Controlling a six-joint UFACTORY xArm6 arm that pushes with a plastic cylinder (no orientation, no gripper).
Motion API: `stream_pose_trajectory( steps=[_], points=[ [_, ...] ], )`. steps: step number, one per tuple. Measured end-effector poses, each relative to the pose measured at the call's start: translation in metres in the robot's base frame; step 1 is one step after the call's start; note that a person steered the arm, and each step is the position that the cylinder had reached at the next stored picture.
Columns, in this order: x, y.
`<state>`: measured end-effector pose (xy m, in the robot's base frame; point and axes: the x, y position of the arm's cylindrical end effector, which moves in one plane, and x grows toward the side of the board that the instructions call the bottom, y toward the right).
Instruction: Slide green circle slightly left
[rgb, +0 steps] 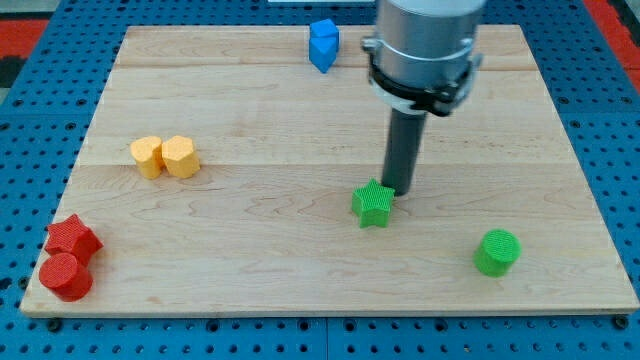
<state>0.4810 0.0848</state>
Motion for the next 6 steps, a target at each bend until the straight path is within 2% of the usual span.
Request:
stream_pose_trajectory(
  steps=[1, 2, 3, 4, 5, 6],
  points=[
    [-0.073, -0.017],
    [-0.053, 0.112],
    [0.024, 0.167],
    [0.078, 0.113],
    [0.101, 0.053],
    [0.106, 0.069]
  ],
)
